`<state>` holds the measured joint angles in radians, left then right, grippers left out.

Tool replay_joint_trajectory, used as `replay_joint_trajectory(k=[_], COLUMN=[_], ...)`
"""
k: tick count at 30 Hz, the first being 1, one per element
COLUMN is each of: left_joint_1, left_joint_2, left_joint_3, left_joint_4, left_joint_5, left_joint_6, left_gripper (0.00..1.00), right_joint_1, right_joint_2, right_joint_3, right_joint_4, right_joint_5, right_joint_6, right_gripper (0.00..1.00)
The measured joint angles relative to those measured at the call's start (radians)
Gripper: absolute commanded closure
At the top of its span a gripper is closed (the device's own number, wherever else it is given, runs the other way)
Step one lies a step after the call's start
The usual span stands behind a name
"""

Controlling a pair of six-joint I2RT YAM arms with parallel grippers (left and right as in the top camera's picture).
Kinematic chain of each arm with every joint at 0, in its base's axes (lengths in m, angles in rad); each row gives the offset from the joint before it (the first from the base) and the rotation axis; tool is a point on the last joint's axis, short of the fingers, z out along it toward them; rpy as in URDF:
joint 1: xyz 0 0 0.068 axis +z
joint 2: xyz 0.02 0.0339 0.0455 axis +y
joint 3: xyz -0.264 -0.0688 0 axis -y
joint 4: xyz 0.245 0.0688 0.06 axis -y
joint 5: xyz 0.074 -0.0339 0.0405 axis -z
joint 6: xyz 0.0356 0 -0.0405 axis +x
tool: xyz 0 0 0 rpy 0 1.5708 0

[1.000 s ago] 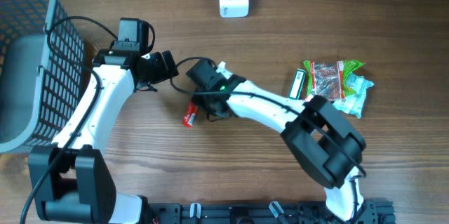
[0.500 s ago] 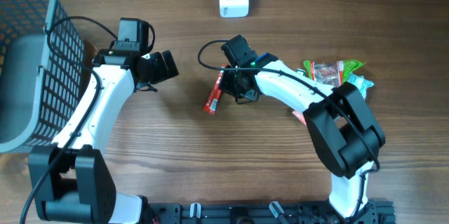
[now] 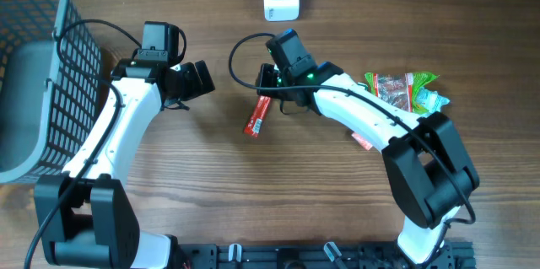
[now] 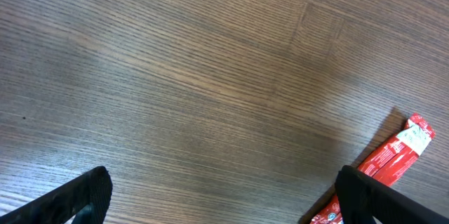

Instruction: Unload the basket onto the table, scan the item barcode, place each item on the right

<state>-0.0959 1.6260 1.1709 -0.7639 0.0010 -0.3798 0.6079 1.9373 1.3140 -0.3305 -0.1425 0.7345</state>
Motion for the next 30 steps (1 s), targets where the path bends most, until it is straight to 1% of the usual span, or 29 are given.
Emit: replay_joint_trajectory(k=[4, 6, 7, 8, 9, 11, 13, 17, 22, 25, 26, 28, 30], left_joint_1=[0.000, 0.000, 0.000, 0.000, 0.000, 0.000, 0.000, 0.000, 0.000, 0.000, 0.000, 0.000, 0.000], left_joint_2=[0.000, 0.000, 0.000, 0.000, 0.000, 0.000, 0.000, 0.000, 0.000, 0.000, 0.000, 0.000, 0.000], left_joint_3=[0.000, 0.000, 0.000, 0.000, 0.000, 0.000, 0.000, 0.000, 0.000, 0.000, 0.000, 0.000, 0.000], left_joint_4=[0.000, 0.000, 0.000, 0.000, 0.000, 0.000, 0.000, 0.000, 0.000, 0.000, 0.000, 0.000, 0.000], left_joint_5=[0.000, 0.000, 0.000, 0.000, 0.000, 0.000, 0.000, 0.000, 0.000, 0.000, 0.000, 0.000, 0.000], left_joint_6=[0.000, 0.000, 0.000, 0.000, 0.000, 0.000, 0.000, 0.000, 0.000, 0.000, 0.000, 0.000, 0.000], left_gripper=[0.00, 0.00, 0.00, 0.00, 0.00, 0.00, 0.00, 0.00, 0.00, 0.00, 0.00, 0.00, 0.00], right_joint_1=[0.013, 0.013, 0.013, 0.013, 0.013, 0.013, 0.009, -0.010, -0.026, -0.026, -0.026, -0.026, -0.024], right_joint_2=[0.020, 0.056, 0.080, 0.104, 0.125, 0.143, 0.143, 0.092, -0.045, -0.093, -0.100, -0.105, -0.105], right_joint_3=[0.000, 0.000, 0.000, 0.000, 0.000, 0.000, 0.003, 0.003, 0.002, 0.001, 0.001, 0.001, 0.000], right_joint_4=[0.081, 0.103, 0.104, 0.104, 0.105, 0.090, 0.037, -0.119, -0.294, -0.369, -0.380, -0.407, -0.443], right_joint_5=[0.058, 0.070, 0.076, 0.080, 0.082, 0.087, 0.091, 0.092, 0.095, 0.095, 0.094, 0.077, 0.040], right_joint_6=[-0.003, -0.003, -0.003, -0.003, -0.007, -0.037, -0.064, -0.085, -0.085, -0.085, -0.084, -0.071, -0.017], right_gripper=[0.64, 0.61, 0.61, 0.78, 0.82, 0.81, 0.78, 0.77, 0.76, 0.76, 0.77, 0.84, 0.90])
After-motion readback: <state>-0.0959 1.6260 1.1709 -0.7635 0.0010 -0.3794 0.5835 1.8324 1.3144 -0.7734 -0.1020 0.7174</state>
